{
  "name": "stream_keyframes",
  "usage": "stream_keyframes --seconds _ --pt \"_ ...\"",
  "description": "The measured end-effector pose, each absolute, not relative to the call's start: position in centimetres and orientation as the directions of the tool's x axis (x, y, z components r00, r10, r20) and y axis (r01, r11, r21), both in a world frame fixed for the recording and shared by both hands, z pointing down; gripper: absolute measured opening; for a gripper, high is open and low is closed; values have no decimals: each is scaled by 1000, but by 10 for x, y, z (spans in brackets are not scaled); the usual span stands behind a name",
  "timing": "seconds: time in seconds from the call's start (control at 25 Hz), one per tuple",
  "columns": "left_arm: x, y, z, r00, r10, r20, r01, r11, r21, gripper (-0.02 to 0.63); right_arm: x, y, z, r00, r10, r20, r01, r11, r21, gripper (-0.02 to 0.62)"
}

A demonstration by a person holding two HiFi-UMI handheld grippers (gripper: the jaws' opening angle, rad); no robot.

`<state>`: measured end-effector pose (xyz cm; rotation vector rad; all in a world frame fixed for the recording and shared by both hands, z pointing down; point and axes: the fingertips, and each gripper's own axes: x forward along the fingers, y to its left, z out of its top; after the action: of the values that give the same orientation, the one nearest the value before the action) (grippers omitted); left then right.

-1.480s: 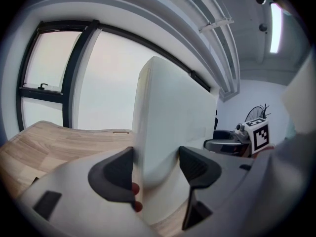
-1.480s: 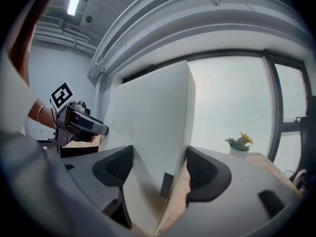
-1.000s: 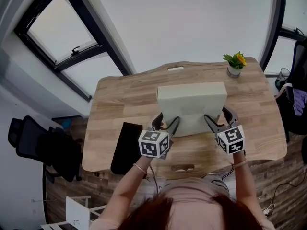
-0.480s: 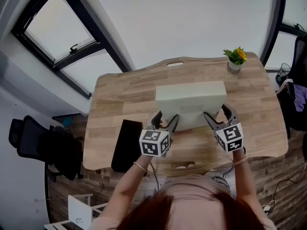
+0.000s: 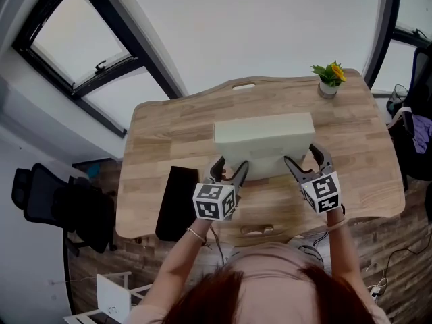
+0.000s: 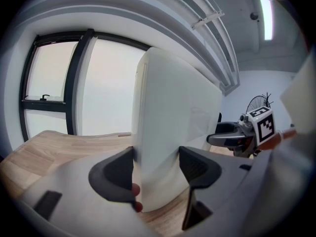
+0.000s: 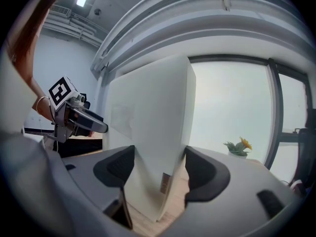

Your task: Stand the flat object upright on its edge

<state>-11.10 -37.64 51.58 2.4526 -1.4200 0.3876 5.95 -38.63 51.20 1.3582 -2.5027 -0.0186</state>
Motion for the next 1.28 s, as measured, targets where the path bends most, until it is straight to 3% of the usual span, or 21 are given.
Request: stream_keyframes --seconds 0.52,1.28 --pt "-111 -367 516 542 -755 368 -838 -520 167 275 59 -377 512 -530 -817 225 -815 565 132 336" --pt "-118 -357 507 519 -788 332 -855 -480 197 275 69 -368 507 -496 -845 198 -854 517 67 341"
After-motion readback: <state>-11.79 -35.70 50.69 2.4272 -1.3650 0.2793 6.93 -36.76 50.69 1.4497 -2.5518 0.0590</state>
